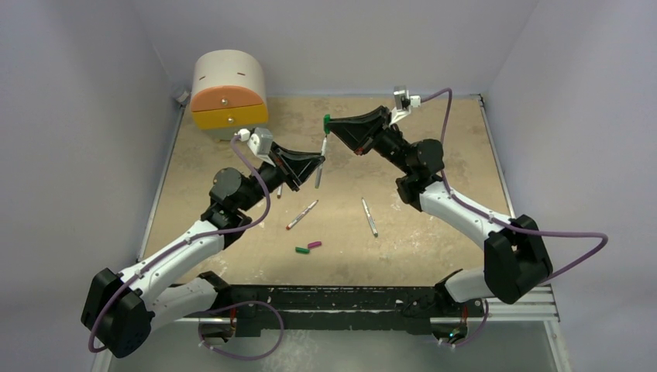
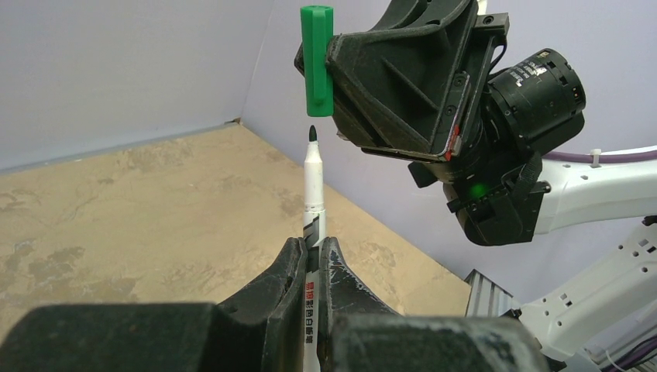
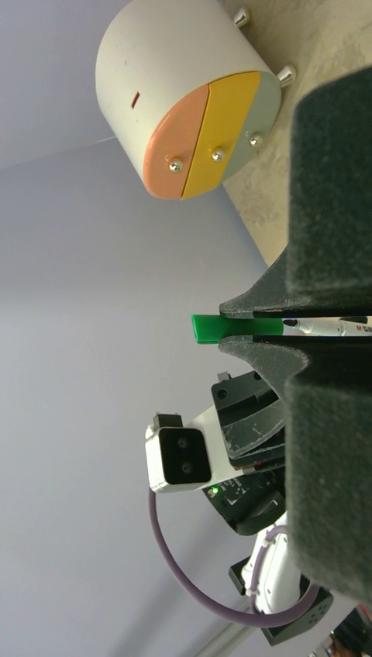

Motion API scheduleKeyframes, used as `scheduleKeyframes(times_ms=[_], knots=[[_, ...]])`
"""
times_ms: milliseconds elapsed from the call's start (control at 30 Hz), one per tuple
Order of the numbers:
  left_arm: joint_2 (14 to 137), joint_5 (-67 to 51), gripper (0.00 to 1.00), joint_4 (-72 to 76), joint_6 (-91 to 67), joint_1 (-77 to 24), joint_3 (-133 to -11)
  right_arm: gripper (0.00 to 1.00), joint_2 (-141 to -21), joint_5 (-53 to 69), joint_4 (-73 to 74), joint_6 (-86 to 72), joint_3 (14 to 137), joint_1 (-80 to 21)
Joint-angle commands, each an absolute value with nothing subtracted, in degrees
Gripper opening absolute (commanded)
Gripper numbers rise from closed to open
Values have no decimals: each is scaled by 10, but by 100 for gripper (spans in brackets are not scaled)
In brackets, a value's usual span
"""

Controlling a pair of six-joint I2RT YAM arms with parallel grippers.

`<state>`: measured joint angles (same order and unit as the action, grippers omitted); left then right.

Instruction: Insert the pens into the pen caps

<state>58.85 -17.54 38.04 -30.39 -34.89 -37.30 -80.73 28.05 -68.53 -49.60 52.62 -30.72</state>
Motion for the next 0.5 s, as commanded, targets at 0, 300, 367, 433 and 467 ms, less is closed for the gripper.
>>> scheduleKeyframes(times_ms=[0,300,367,433,467], knots=[[584,-174,0,409,-296,-351,-401,0,-807,289,-728,-501,535,-307],[579,-172,0,408,-296,-351,-401,0,-820,294,-741,-512,531,-307],[579,-171,0,408,-297,-351,-403,0,-821,295,-743,-513,531,-307],[580,-171,0,409,-297,-351,-405,0,-822,295,-746,-515,529,-307],[579,-169,0,409,-297,-351,-404,0,-822,295,-748,-516,528,-307]])
